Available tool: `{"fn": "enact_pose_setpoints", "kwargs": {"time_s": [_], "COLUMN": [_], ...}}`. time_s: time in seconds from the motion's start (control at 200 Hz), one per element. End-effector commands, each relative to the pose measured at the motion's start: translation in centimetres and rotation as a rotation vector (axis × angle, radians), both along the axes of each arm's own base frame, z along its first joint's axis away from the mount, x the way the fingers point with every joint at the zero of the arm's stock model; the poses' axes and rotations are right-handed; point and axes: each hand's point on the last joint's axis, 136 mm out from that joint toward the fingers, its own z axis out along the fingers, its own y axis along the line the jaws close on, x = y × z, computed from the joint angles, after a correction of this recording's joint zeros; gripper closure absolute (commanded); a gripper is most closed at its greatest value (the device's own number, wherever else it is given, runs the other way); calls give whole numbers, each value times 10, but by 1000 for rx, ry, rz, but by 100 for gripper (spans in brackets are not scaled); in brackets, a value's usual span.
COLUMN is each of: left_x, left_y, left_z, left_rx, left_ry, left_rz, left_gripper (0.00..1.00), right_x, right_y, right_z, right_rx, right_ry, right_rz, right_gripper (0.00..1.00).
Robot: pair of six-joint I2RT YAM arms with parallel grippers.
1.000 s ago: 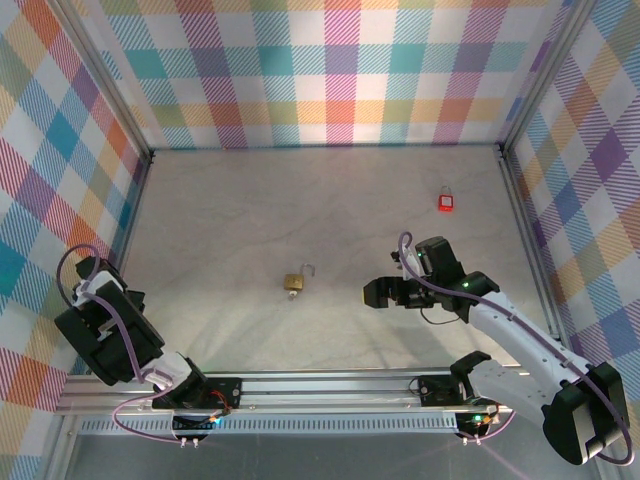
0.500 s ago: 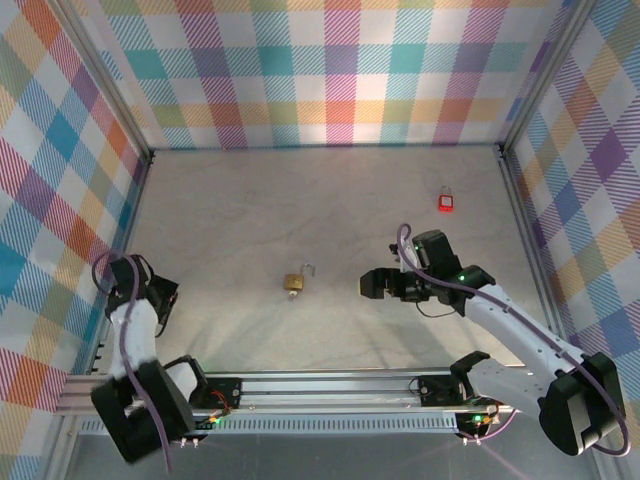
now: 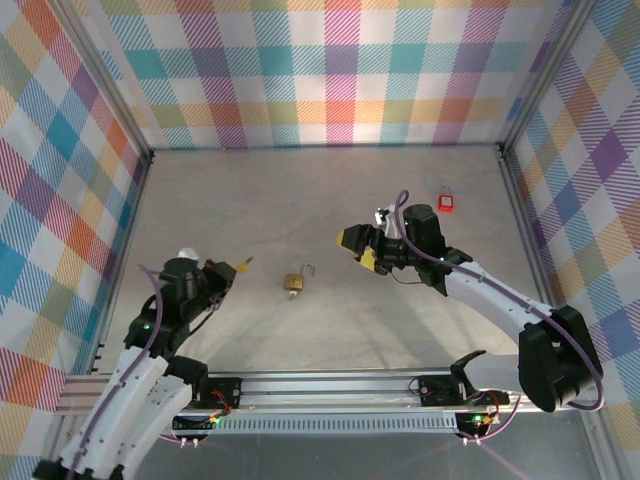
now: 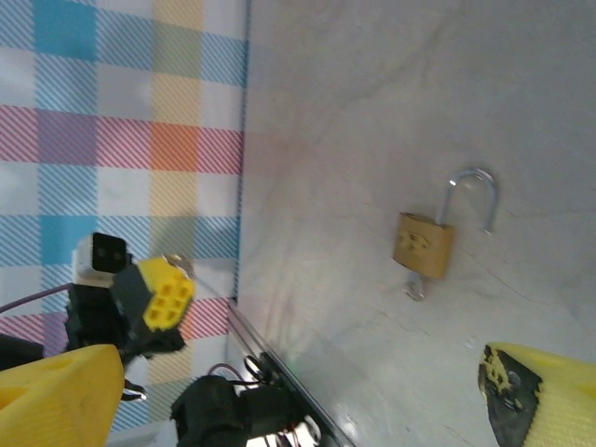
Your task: Unlock with the key
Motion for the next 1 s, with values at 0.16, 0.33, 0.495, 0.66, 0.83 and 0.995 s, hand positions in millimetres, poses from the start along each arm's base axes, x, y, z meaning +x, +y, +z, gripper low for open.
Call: {"fn": "enact_pose_setpoints", "kwargs": {"time_s": [0.16,0.33,0.495,0.66,0.83,0.995], "left_x": [30,35,32,25,22,22], "left_y": [-93,-126,-136,-139,-145,-149], "left_z": [28,27,27,28,26,24], "left_rx": [-116,-152,-181,-181,-177,-179], "left_ry": [-37,-21,-15,-16,-11,-9], "left_rz": [-68,-93,-97,-95,-112,-117], "left_gripper": [100,100,100,100,100,100], "right_x": [-16,-26,-24,-17,-13,-10], "right_y": [31,44,51,57,62,63], "right_z": [47,31,13,4,4,-1], "right_rx": [103,52,39,37,41,28], "right_ry": [-227,-244,-225,-213,-212,-194], "right_rz": [77,88,71,50,40,29], "right_gripper": [7,12,18,29,42,55]}}
